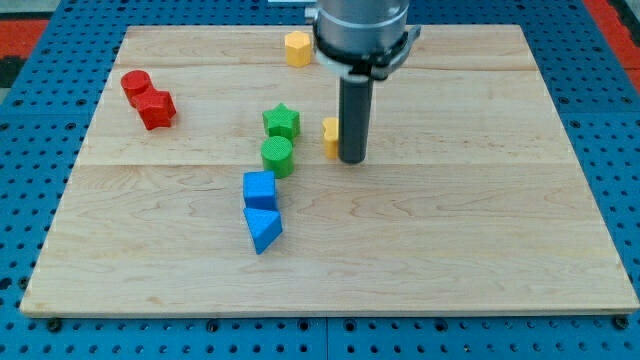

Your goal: Move the yellow heart towards the yellow hexagon

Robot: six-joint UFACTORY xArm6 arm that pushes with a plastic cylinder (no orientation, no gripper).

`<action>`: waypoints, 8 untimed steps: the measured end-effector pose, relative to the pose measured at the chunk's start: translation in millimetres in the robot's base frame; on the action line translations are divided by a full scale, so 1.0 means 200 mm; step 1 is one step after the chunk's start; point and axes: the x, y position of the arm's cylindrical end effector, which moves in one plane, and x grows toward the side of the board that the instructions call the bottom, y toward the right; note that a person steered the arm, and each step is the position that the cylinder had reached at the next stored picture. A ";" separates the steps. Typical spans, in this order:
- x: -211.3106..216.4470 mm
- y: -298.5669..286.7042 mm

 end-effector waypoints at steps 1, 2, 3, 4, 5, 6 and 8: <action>0.11 0.04; 0.12 -0.22; -0.07 -0.06; -0.34 0.05; -0.47 0.13; -0.34 0.16; -0.27 0.11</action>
